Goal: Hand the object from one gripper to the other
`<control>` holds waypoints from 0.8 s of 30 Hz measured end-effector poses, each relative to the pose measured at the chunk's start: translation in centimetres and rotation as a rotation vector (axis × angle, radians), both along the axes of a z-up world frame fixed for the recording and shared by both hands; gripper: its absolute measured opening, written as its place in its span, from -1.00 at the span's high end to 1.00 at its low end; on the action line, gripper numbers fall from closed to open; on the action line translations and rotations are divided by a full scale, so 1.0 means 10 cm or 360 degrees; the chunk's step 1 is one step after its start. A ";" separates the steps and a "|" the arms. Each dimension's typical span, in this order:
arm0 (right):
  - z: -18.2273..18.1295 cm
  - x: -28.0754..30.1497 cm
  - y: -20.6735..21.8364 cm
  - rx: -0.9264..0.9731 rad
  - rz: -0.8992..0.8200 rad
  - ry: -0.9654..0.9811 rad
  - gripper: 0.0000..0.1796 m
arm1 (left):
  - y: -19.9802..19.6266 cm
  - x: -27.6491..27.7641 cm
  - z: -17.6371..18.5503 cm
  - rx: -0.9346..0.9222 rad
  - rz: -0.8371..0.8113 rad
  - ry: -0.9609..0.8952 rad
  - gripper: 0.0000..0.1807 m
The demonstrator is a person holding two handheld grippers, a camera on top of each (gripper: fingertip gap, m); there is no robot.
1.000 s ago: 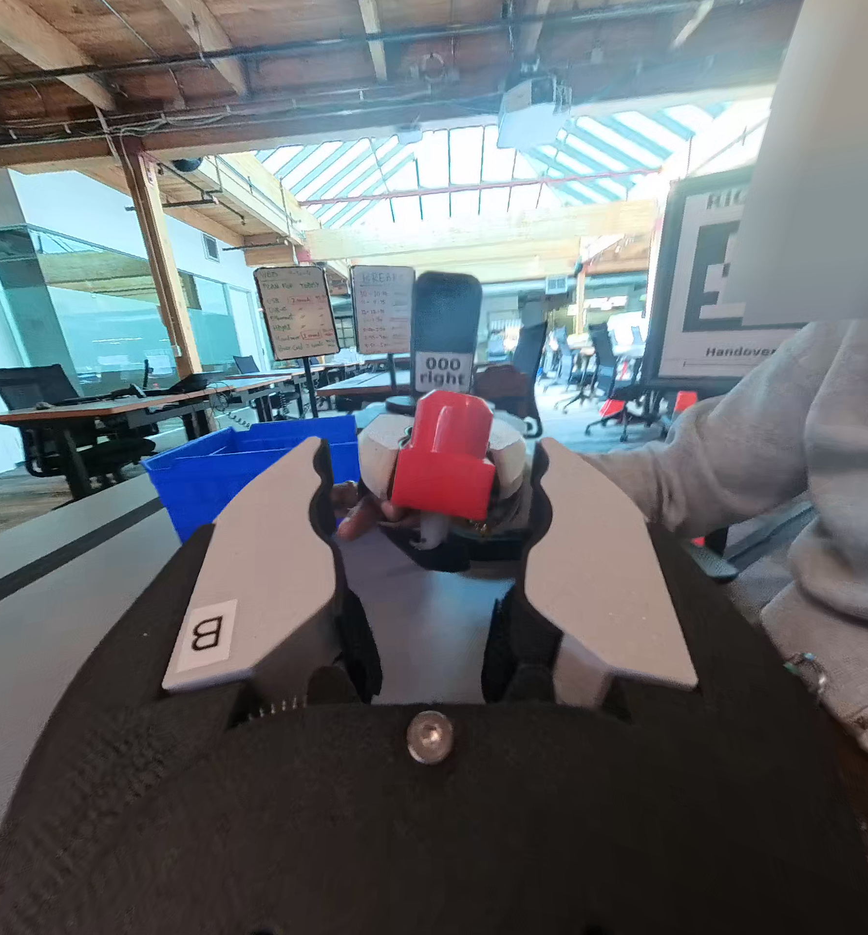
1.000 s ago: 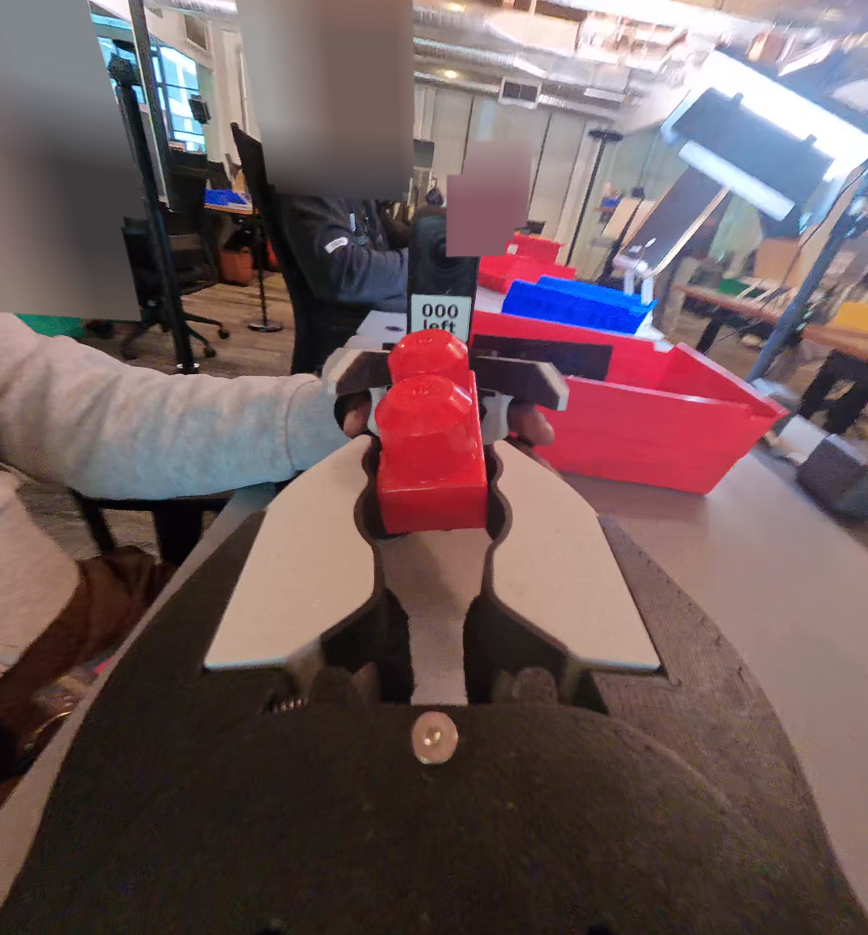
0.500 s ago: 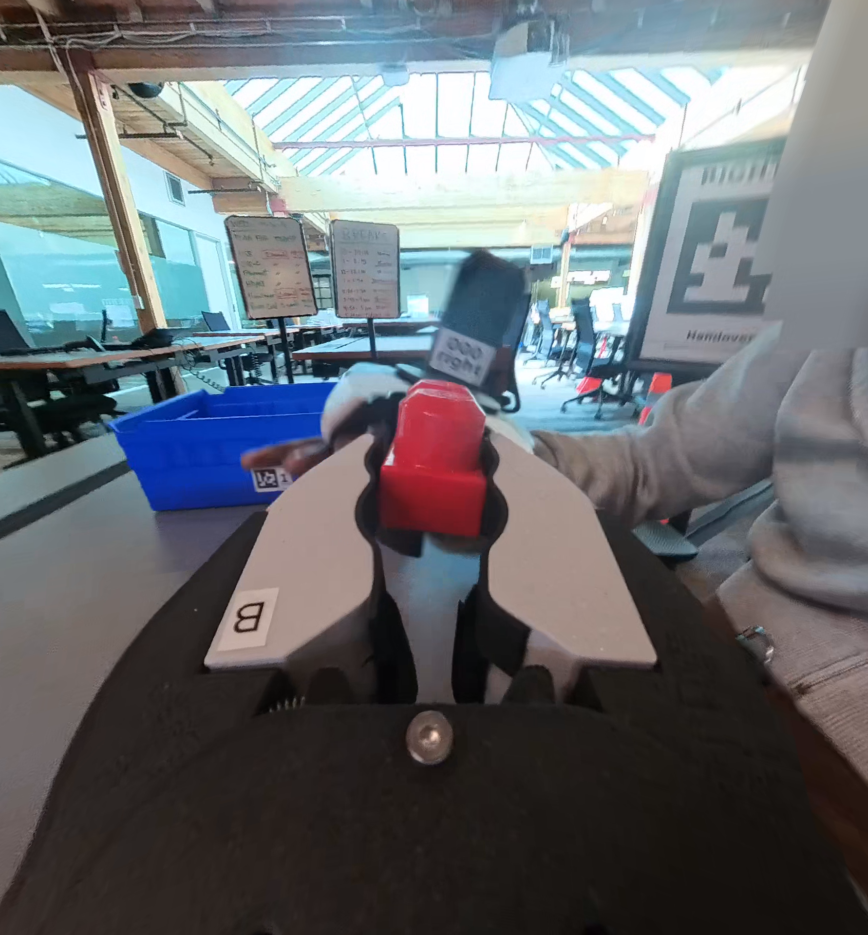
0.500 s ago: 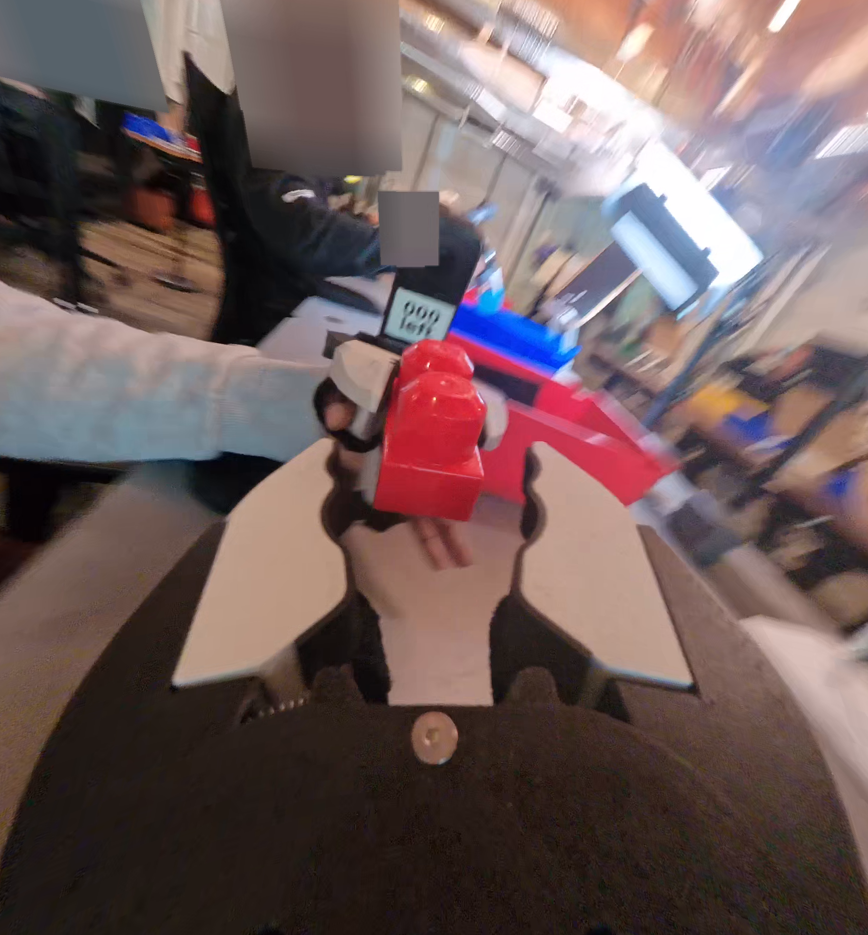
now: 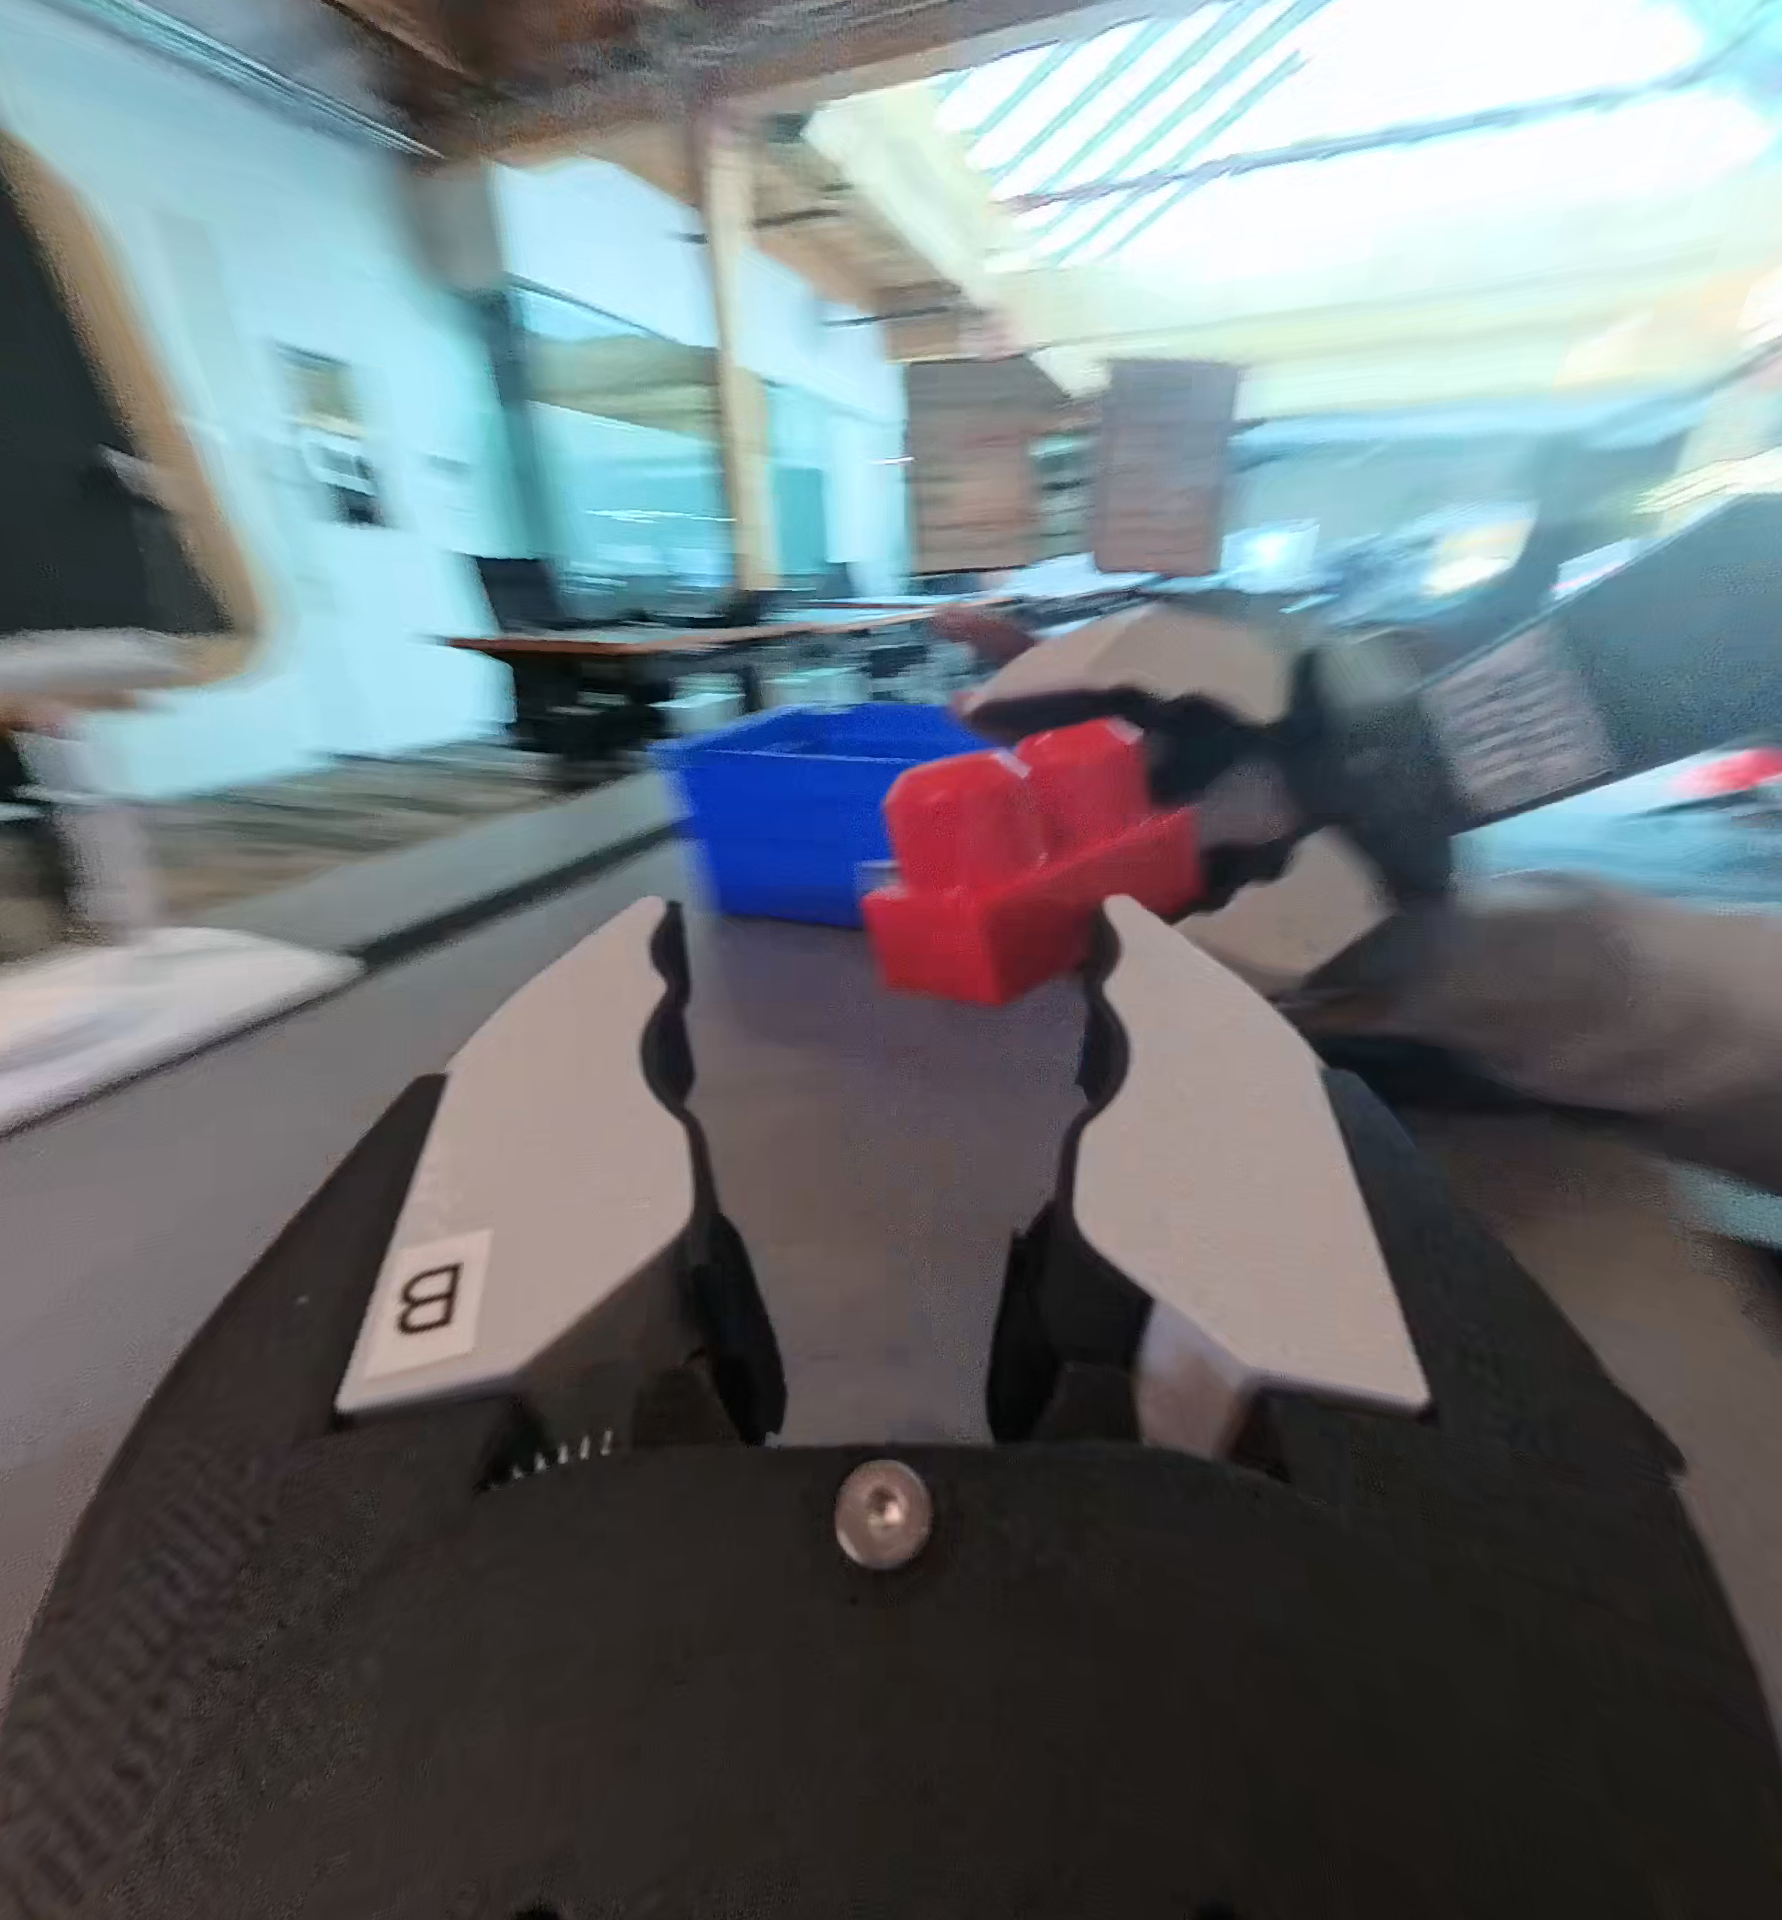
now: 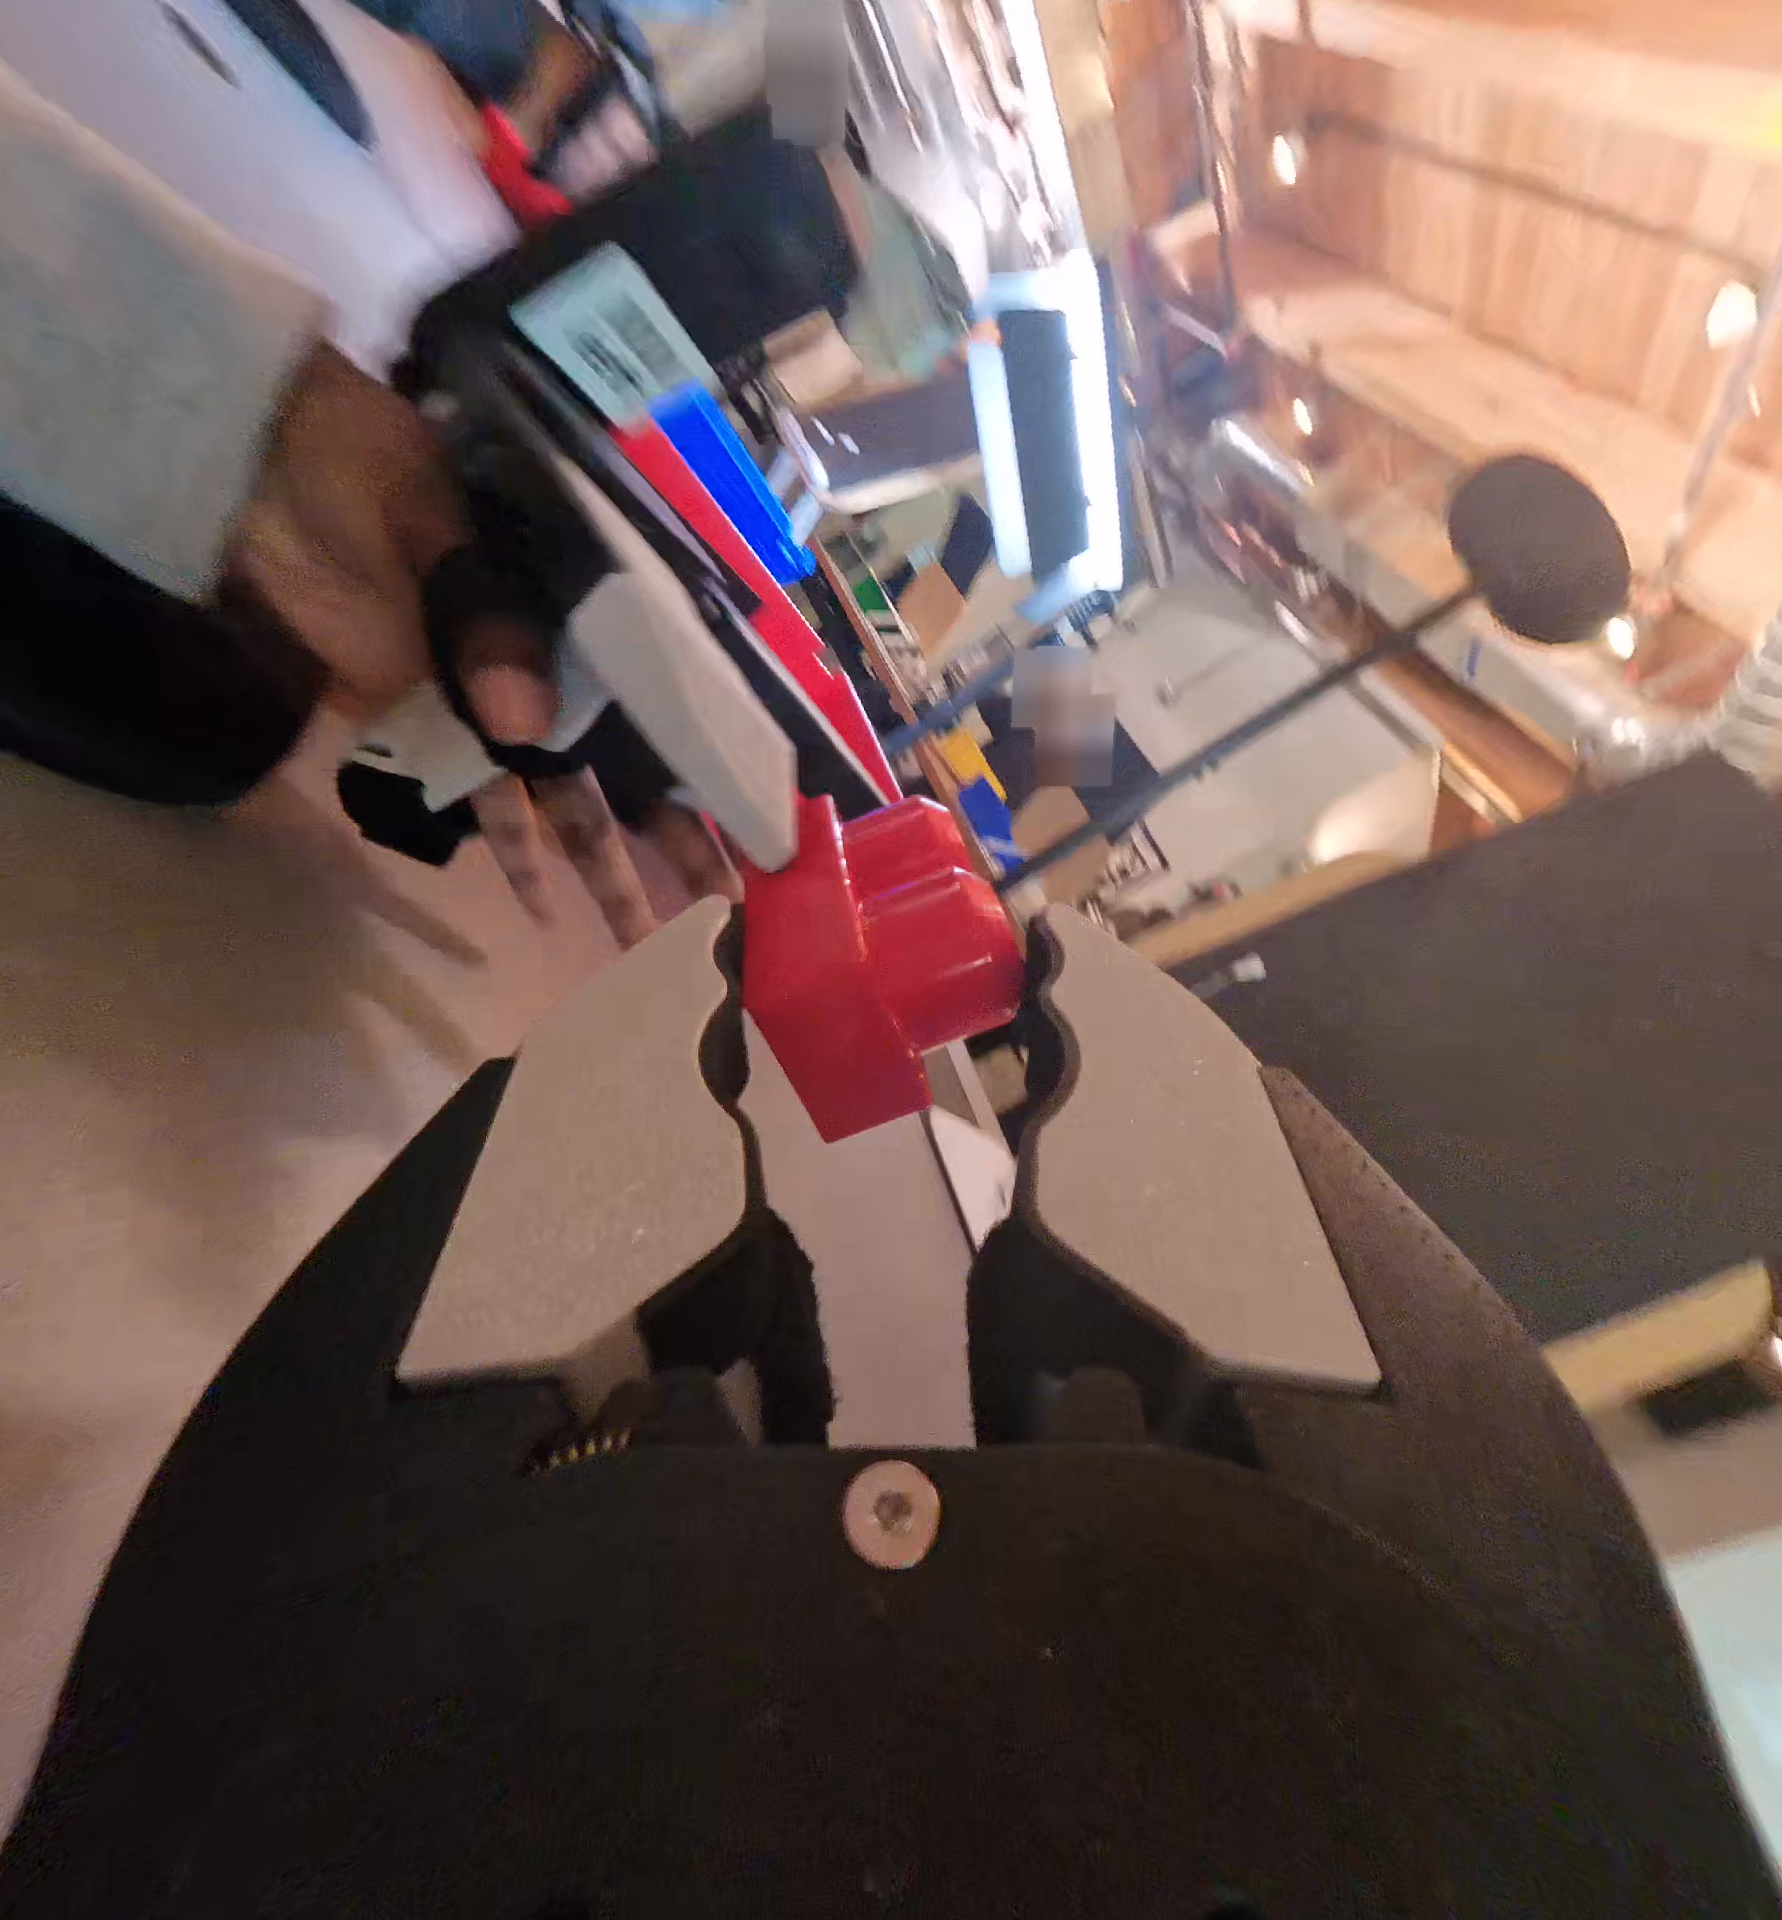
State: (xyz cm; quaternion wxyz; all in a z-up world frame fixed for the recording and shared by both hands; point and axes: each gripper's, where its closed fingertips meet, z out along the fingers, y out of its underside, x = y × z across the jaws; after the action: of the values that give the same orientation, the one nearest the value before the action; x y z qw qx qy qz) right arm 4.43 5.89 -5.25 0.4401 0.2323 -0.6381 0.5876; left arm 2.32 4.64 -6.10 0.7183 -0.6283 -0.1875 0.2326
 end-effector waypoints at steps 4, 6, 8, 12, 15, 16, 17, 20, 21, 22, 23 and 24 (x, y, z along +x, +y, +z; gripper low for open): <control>0.10 -0.30 0.15 -0.0108 -0.0230 -0.0127 0.43 | -0.32 -0.35 -0.19 -0.0413 0.0619 0.0121 0.14; 0.15 -0.36 0.20 -0.0165 -0.0275 -0.0171 0.43 | -0.37 -0.42 -0.31 -0.0540 0.0704 0.0061 0.11; 0.18 -0.41 0.25 -0.0188 -0.0319 -0.0184 0.43 | -0.41 -0.45 -0.39 -0.0644 0.0757 0.0050 0.11; 0.24 -0.55 0.36 -0.0224 -0.0449 -0.0188 0.43 | -0.42 -0.46 -0.41 -0.0632 0.0761 0.0016 0.10; 0.37 -0.71 0.57 -0.0292 -0.0607 -0.0181 0.43 | -0.45 -0.48 -0.42 -0.0614 0.0775 -0.0021 0.10; 0.41 -0.78 0.68 -0.0324 -0.0679 -0.0189 0.43 | -0.44 -0.48 -0.43 -0.0622 0.0771 -0.0024 0.10; 0.45 -0.86 0.81 -0.0352 -0.0760 -0.0199 0.44 | -0.44 -0.48 -0.45 -0.0635 0.0767 -0.0028 0.10; 0.53 -1.11 1.24 -0.0419 -0.1018 -0.0227 0.43 | -0.43 -0.49 -0.48 -0.0673 0.0764 -0.0039 0.10; 0.55 -1.17 1.36 -0.0458 -0.1063 -0.0272 0.43 | -0.43 -0.49 -0.49 -0.0682 0.0767 -0.0044 0.10; 0.58 -1.21 1.46 -0.0512 -0.1077 -0.0337 0.43 | -0.44 -0.49 -0.50 -0.0690 0.0771 -0.0048 0.10; 0.60 -1.24 1.56 -0.0559 -0.1091 -0.0389 0.43 | -0.44 -0.49 -0.51 -0.0697 0.0771 -0.0054 0.10; 0.62 -1.26 1.65 -0.0606 -0.1100 -0.0427 0.43 | -0.44 -0.50 -0.52 -0.0702 0.0769 -0.0062 0.10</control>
State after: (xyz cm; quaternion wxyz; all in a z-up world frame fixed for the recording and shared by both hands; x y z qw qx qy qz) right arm -8.14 22.43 0.96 0.5595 -0.1598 -0.6100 0.5378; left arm -2.64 0.24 -11.33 0.4851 -0.7104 -0.2900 0.4194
